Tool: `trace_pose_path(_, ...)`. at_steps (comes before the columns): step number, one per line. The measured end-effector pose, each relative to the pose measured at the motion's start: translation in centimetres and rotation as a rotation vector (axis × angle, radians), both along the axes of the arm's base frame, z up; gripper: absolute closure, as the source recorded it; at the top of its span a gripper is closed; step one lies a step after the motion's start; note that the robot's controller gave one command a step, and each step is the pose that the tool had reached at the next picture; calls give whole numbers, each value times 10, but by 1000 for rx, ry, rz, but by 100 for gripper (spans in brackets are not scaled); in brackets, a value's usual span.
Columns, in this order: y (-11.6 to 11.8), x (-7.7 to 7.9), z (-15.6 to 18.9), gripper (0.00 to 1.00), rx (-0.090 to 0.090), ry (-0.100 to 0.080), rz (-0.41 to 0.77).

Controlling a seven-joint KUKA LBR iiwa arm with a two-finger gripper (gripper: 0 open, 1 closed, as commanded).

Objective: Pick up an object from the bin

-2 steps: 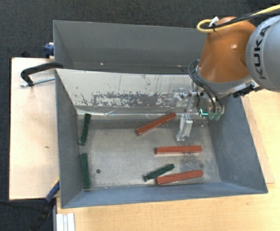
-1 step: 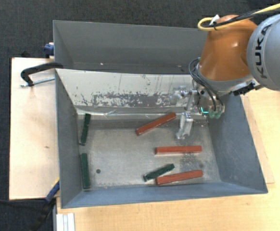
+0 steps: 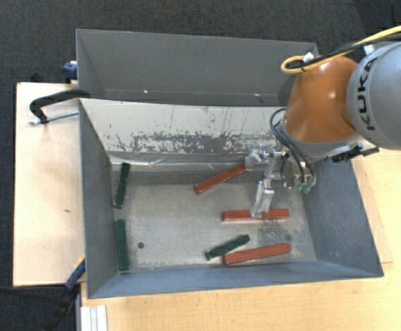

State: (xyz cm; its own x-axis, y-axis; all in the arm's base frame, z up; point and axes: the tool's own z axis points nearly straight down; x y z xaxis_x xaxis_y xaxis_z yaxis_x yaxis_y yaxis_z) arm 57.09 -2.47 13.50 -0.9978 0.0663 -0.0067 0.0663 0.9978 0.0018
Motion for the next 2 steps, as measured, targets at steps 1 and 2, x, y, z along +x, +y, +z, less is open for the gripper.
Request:
trace_pose_path(1,24,-22,-53,0,-1,3,-59)
trace_pose_path(2,-32,-46,-52,100,0,7,-47)
